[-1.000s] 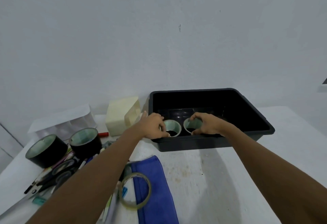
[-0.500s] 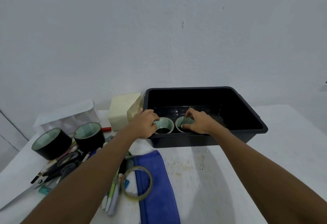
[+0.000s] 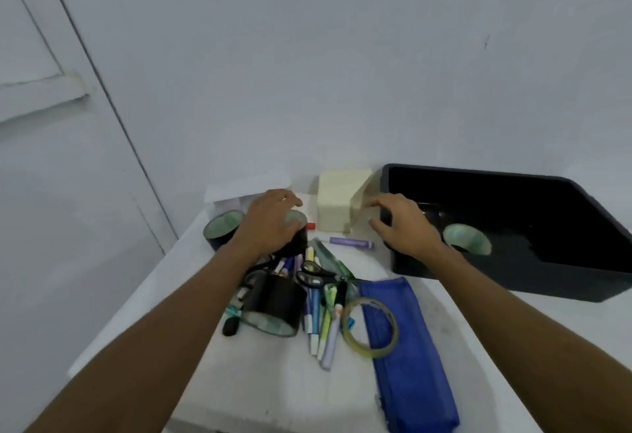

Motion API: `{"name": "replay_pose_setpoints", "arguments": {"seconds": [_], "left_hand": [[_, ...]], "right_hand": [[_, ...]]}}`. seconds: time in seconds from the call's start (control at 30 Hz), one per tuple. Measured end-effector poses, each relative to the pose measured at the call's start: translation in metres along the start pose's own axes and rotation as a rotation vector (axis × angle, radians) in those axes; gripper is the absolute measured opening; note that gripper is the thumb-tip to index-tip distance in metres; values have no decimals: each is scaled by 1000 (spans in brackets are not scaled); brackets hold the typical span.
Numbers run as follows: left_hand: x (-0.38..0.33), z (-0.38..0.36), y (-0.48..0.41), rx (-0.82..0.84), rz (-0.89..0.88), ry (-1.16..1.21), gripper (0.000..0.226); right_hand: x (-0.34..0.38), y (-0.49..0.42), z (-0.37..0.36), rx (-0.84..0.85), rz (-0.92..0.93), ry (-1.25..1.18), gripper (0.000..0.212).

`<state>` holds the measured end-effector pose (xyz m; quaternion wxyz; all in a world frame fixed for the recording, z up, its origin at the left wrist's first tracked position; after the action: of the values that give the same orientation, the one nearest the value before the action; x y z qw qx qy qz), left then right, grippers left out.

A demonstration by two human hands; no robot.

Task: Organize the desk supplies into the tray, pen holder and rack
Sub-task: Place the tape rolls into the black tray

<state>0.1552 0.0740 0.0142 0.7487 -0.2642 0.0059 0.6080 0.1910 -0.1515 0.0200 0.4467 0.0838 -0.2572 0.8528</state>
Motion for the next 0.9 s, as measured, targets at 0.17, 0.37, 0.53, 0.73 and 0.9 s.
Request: {"name": "replay_pose_setpoints", "arguments": {"seconds": [0.17,0.37,0.53,0.73,0.9], "left_hand": [[76,24,38,2,244,-113,60],[103,25,53,100,183,-196,16],[80,35,53,-7,-72,-98,13],[28,49,29,-256,-239,57,14],[-32,35,-19,-275,-326,-45,14]], "right_hand": [[83,-22,-56,37,153,-14,30],[116,-34,-110,166,161,282,37],[120,-24,-89,-35,209,229,25],[81,-6,-4,-349,146,255,21],[16,6,60,-428,-40,302,27]]}}
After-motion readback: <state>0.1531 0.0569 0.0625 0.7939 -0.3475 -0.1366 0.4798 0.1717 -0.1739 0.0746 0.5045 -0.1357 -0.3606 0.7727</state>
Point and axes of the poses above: each hand's wrist, its own y-axis away from the middle knuckle, its own z-axis out of the back of the hand, x = y × z, the point moved 9 cm from there along -y, towards the middle knuckle, and after that the axes turned 6 degrees about y, right-handed, at the moved point
